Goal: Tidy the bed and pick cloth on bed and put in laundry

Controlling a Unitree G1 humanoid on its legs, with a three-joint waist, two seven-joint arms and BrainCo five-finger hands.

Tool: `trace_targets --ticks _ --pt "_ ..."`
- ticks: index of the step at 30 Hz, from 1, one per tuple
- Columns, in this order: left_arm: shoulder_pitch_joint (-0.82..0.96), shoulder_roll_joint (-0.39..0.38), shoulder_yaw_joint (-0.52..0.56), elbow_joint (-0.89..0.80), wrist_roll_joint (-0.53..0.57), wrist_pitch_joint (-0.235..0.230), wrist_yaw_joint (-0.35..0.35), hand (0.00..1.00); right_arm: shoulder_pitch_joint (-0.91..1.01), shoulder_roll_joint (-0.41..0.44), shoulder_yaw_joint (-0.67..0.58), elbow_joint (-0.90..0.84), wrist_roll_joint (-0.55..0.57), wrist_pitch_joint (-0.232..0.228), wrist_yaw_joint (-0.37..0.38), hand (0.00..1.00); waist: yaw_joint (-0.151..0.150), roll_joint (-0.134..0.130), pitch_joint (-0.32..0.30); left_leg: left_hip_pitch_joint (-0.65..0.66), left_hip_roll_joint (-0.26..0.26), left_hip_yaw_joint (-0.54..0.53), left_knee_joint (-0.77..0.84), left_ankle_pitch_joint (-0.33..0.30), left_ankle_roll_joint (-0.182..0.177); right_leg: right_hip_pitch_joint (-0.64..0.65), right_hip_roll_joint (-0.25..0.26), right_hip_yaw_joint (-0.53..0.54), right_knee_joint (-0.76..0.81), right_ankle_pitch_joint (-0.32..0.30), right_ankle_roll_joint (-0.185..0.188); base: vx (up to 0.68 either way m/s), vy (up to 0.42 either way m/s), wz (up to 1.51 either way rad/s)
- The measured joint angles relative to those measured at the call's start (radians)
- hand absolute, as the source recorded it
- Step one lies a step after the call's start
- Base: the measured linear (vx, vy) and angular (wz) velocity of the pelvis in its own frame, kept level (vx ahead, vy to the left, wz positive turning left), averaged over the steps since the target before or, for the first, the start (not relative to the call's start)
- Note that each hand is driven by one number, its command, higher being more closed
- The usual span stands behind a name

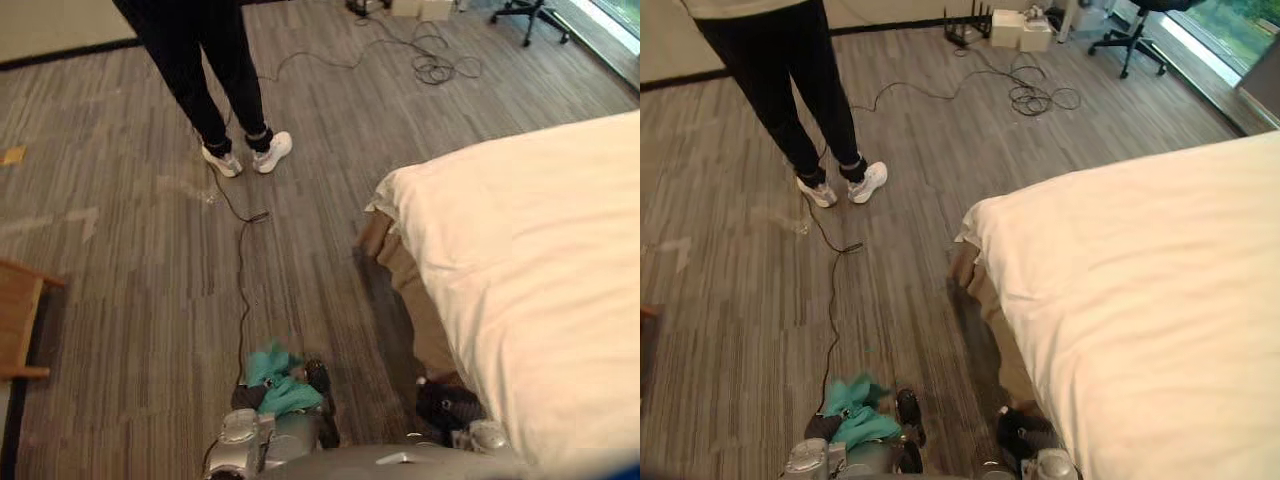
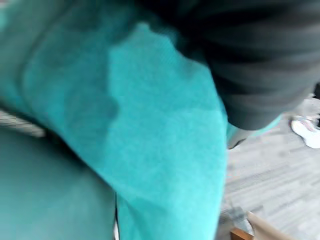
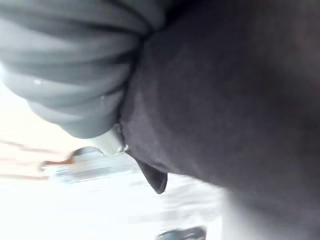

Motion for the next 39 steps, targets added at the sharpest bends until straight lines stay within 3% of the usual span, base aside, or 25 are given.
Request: trace_targets --ticks 3,5,6,8,9,10,11,12,13,16,20,25,26,27,28,30,32,34,36,38,39 --pt "-0.007 0.005 -0.038 0.001 0.027 0.003 -0.007 1.0 -0.007 0.016 -0.013 0.0 0.02 -0.006 -0.003 1.0 -0.007 0.018 0.012 0.024 -0.013 -0.063 -0.001 -0.001 -0.001 0.019 -0.02 -0.064 -0.087 -0.012 0.012 -0.17 0.123 0.64" --pt "-0.009 0.014 -0.047 0.015 0.054 0.002 -0.015 1.0 -0.015 0.019 -0.028 0.001 0.02 -0.006 -0.003 1.0 -0.011 0.016 0.018 0.048 -0.034 -0.094 -0.001 -0.004 0.001 0.028 -0.04 -0.085 -0.13 0.003 0.046 -0.19 0.056 0.7" --pt "-0.02 0.011 -0.048 0.027 0.064 0.002 -0.023 1.0 -0.026 0.028 -0.053 0.014 0.016 -0.001 -0.004 1.0 -0.013 -0.005 0.013 0.056 -0.047 -0.089 0.006 -0.016 0.001 0.043 -0.054 -0.124 -0.137 0.0 0.047 0.03 -0.06 0.53" --pt "-0.031 0.014 -0.063 0.028 0.068 0.002 -0.029 1.0 -0.039 0.022 -0.063 0.025 0.016 0.001 -0.003 1.0 -0.003 -0.013 0.008 0.045 -0.054 -0.041 0.06 -0.064 -0.005 0.043 -0.076 -0.149 -0.124 -0.013 0.073 0.12 -0.053 0.38" --pt "-0.028 0.014 -0.077 0.035 0.069 0.002 -0.03 1.0 -0.035 0.015 -0.065 0.019 0.017 0.001 -0.002 1.0 -0.018 -0.013 0.01 0.036 -0.053 -0.049 0.091 -0.097 -0.018 0.037 -0.083 -0.141 -0.072 -0.016 0.09 0.18 0.055 0.53" --pt "-0.024 0.013 -0.081 0.037 0.09 0.006 -0.03 1.0 -0.036 0.014 -0.065 0.018 0.017 0.005 0.0 1.0 -0.036 0.0 0.01 0.036 -0.05 -0.088 0.087 -0.089 0.003 -0.006 -0.084 -0.1 0.043 -0.006 0.101 0.11 0.256 0.83" --pt "-0.032 0.015 -0.093 0.04 0.104 0.007 -0.029 1.0 -0.036 0.019 -0.085 0.007 0.034 0.005 0.003 1.0 -0.047 0.028 0.018 0.043 -0.02 -0.13 0.08 -0.081 0.017 -0.068 -0.057 -0.008 0.141 -0.01 0.067 0.0 0.379 0.76" --pt "-0.04 0.017 -0.101 0.044 0.106 0.009 -0.029 1.0 -0.035 0.022 -0.087 -0.002 0.034 0.004 0.001 1.0 -0.058 0.03 0.023 0.047 -0.006 -0.152 0.074 -0.077 0.014 -0.081 -0.032 0.045 0.121 -0.027 0.042 -0.06 0.294 0.52" --pt "-0.068 0.053 -0.178 0.112 0.107 0.003 -0.051 1.0 -0.006 0.051 -0.044 -0.038 0.105 -0.019 0.002 1.0 -0.051 -0.01 0.032 0.202 -0.023 -0.174 0.0 -0.127 -0.064 -0.072 -0.058 0.123 -0.176 0.156 0.068 -0.05 0.07 0.19" --pt "-0.068 0.044 -0.178 0.113 0.107 0.003 -0.051 1.0 -0.006 0.043 -0.046 -0.04 0.106 -0.019 0.002 1.0 -0.056 0.005 0.036 0.201 -0.019 -0.176 -0.001 -0.119 -0.065 -0.084 -0.054 0.12 -0.169 0.141 0.072 -0.04 -0.038 0.02" --pt "-0.067 0.042 -0.178 0.114 0.104 0.003 -0.054 1.0 -0.008 0.042 -0.069 -0.021 0.108 -0.02 0.003 1.0 -0.054 -0.002 0.031 0.215 -0.021 -0.181 -0.001 -0.119 -0.062 -0.048 -0.053 0.107 -0.188 0.141 0.072 0.06 -0.015 0.1" --pt "-0.067 0.037 -0.139 0.115 0.096 0.001 -0.07 1.0 -0.042 0.042 -0.143 0.072 0.117 -0.022 0.003 1.0 -0.029 -0.006 0.029 0.248 -0.027 -0.175 0.017 -0.132 -0.062 0.009 -0.054 0.109 -0.222 0.151 0.07 0.14 0.0 0.02" --pt "-0.066 0.033 -0.102 0.116 0.091 0.001 -0.072 1.0 -0.053 0.042 -0.169 0.092 0.118 -0.023 0.004 1.0 -0.028 -0.004 0.032 0.217 -0.017 -0.176 0.103 -0.18 -0.059 0.021 -0.052 0.109 -0.226 0.156 0.062 0.08 -0.065 0.08" --pt "-0.066 0.017 -0.03 0.105 0.084 0.001 -0.074 1.0 -0.062 0.04 -0.212 0.119 0.125 -0.022 0.006 1.0 -0.017 0.007 0.039 0.139 0.012 -0.177 0.323 -0.257 -0.072 0.042 -0.044 0.11 -0.232 0.169 0.043 0.05 -0.095 0.02" --pt "-0.066 0.006 0.009 0.093 0.083 0.0 -0.074 1.0 -0.062 0.035 -0.229 0.122 0.126 -0.022 0.006 1.0 -0.007 0.019 0.046 0.099 0.033 -0.177 0.443 -0.285 -0.087 0.058 -0.035 0.11 -0.23 0.171 0.041 -0.05 -0.15 -0.27" --pt "-0.052 -0.034 0.092 0.046 0.075 -0.015 -0.07 1.0 -0.054 0.007 -0.241 0.126 0.122 -0.02 0.005 1.0 0.033 0.077 0.059 -0.038 0.114 -0.185 0.832 -0.287 -0.12 0.094 -0.007 0.126 -0.209 0.12 0.037 -0.12 -0.176 -0.65" --pt "-0.035 -0.034 0.094 0.038 0.056 -0.016 -0.069 1.0 -0.048 -0.004 -0.249 0.108 0.113 -0.017 0.005 1.0 0.035 0.107 0.059 -0.081 0.141 -0.197 0.93 -0.263 -0.145 0.106 0.001 0.144 -0.205 0.084 0.028 -0.13 -0.101 -0.32" --pt "-0.031 -0.04 0.096 0.04 0.052 -0.02 -0.069 1.0 -0.05 -0.007 -0.271 0.1 0.107 -0.016 0.004 1.0 0.029 0.116 0.062 -0.085 0.134 -0.193 0.86 -0.329 -0.14 0.108 -0.017 0.148 -0.203 0.079 0.021 -0.18 -0.061 -0.08" --pt "-0.024 -0.043 0.097 0.041 0.045 -0.021 -0.068 1.0 -0.049 -0.013 -0.287 0.102 0.101 -0.014 0.001 1.0 0.023 0.12 0.06 -0.079 0.123 -0.176 0.616 -0.323 -0.14 0.102 -0.037 0.15 -0.205 0.077 0.025 -0.3 -0.04 -0.04" --pt "-0.023 -0.043 0.092 0.042 0.045 -0.024 -0.069 1.0 -0.048 -0.022 -0.285 0.109 0.095 -0.014 0.001 1.0 0.027 0.124 0.057 -0.069 0.106 -0.176 0.363 -0.239 -0.154 0.093 -0.055 0.15 -0.207 0.057 0.048 -0.23 0.057 -0.1" --pt "-0.022 -0.04 0.085 0.051 0.044 -0.024 -0.069 1.0 -0.046 -0.03 -0.278 0.115 0.093 -0.012 -0.001 1.0 0.032 0.129 0.051 -0.06 0.101 -0.173 0.316 -0.139 -0.133 0.097 -0.062 0.16 -0.208 0.041 0.064 0.04 0.195 -0.11"
